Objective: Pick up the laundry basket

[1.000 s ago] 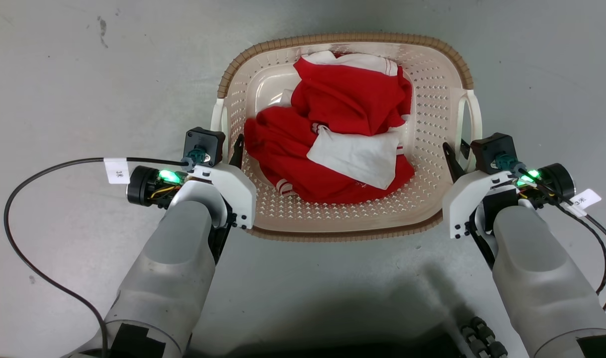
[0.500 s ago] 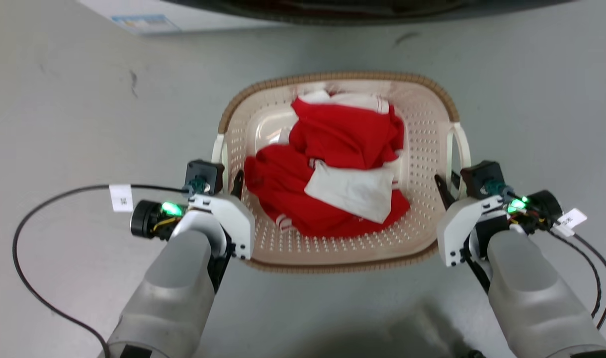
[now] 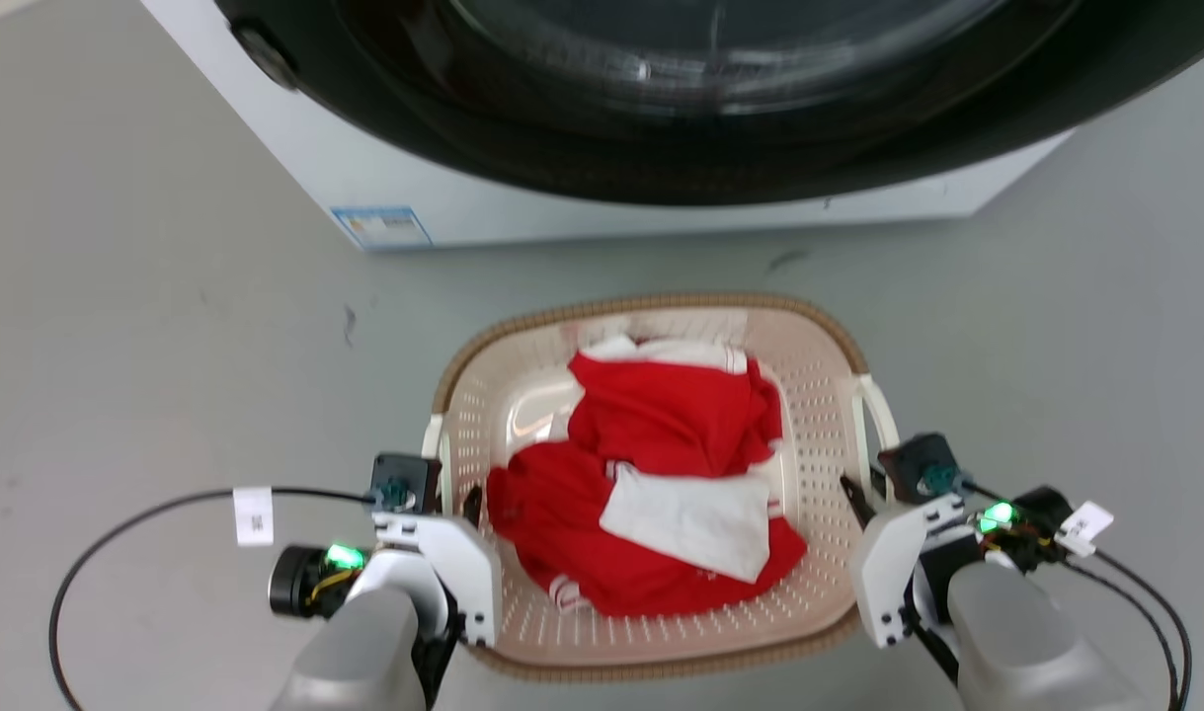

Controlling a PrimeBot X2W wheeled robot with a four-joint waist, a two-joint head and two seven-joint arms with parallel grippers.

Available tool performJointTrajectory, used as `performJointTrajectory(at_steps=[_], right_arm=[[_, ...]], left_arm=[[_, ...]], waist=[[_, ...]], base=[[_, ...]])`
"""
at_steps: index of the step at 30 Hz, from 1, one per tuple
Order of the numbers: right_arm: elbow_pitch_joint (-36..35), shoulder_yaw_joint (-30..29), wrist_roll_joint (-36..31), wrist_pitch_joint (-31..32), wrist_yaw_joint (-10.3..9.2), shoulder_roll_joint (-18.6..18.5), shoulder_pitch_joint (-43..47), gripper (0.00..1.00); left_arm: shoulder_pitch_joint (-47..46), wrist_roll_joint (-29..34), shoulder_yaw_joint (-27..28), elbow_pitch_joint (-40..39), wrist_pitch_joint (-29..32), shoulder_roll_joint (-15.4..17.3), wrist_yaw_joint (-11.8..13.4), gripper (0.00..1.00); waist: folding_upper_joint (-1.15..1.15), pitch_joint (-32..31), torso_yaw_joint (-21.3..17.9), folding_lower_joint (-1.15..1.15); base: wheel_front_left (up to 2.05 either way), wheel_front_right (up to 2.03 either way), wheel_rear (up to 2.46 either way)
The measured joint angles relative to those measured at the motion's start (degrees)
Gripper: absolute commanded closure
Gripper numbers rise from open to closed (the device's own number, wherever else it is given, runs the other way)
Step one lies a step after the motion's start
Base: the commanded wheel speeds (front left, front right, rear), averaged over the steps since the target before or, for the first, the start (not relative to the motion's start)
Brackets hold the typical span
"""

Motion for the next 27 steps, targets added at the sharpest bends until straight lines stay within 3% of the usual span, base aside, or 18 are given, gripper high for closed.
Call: performJointTrajectory(at_steps=[14,27], right_arm=[[1.5,8.9,8.3,4.0,0.00,0.0,6.1,1.00],[1.7,17.6,15.1,11.1,0.00,-0.1,8.4,1.00]], left_arm=[[6.9,-3.7,-2.4,1.5,5.2,0.0,-0.4,1.00],[9.5,-5.7,-4.6,1.7,12.9,0.0,-0.5,1.00]], waist=[[0.00,-15.6,1.0,-0.01],[0.00,-25.1,1.5,-0.01]], base=[[0.00,0.00,0.00],[0.00,0.00,0.00]])
